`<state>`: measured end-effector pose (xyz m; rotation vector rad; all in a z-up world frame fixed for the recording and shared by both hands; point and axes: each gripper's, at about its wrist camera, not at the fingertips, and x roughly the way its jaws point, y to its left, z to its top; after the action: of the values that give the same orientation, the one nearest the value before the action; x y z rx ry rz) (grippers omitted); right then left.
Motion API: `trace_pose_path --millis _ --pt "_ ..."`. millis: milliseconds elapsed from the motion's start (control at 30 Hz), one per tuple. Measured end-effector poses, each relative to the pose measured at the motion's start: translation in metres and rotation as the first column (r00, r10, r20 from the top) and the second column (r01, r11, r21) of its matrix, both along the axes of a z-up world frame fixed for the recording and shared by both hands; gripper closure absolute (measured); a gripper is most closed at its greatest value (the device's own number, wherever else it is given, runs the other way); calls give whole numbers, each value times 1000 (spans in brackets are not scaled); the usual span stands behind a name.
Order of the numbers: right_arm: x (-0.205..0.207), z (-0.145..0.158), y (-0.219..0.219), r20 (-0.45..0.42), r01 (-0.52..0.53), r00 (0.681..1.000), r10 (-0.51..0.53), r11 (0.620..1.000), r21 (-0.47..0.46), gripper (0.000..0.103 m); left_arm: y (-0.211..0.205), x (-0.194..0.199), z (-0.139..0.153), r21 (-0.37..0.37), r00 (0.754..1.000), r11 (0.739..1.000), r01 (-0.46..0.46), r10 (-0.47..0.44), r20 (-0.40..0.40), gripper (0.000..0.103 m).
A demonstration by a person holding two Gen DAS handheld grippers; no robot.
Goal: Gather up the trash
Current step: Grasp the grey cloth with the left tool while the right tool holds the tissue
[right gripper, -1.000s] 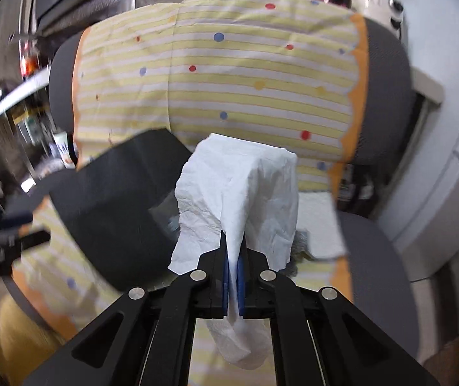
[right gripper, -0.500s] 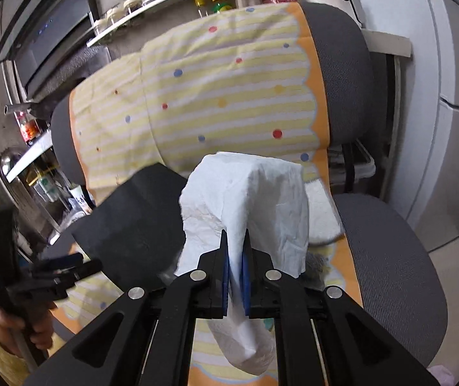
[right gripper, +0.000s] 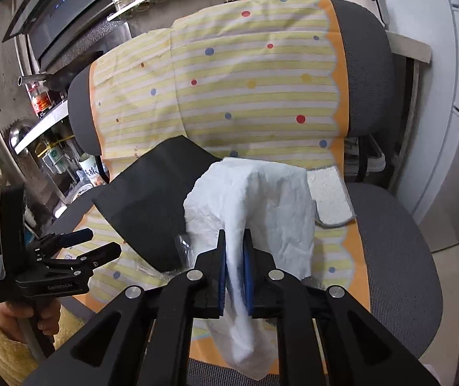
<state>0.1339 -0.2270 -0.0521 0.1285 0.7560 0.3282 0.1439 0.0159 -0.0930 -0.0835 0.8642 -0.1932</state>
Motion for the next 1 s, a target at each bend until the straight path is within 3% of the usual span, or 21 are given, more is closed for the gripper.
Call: trace_pose_path --millis 167,267,333,367,533,767,1000 --pt "-1 -2 -1 -17 5 1000 -5 1000 -23 82 -1 -7 2 10 1000 1000 3 -3 4 10" --pt "-2 -6 -4 -27 9 1000 -10 1000 -20 85 -4 -11 4 15 1000 1000 5 -5 6 10" --pt "-6 -3 -8 -5 18 1000 -18 1000 0 87 -6 -14 5 24 1000 1000 11 -12 9 11" --pt "-8 0 -11 14 29 999 -29 1000 7 99 -8 -16 7 30 1000 999 18 -18 13 10" --pt "-21 33 -36 127 82 988 -91 994 70 99 -26 -27 21 42 996 997 71 -73 48 10" --pt "-42 55 -64 203 123 970 -132 991 57 99 -74 -34 33 44 977 980 196 -199 74 10" --pt "-62 37 -81 196 157 968 -156 988 7 99 -135 -11 20 45 955 955 292 -294 39 11"
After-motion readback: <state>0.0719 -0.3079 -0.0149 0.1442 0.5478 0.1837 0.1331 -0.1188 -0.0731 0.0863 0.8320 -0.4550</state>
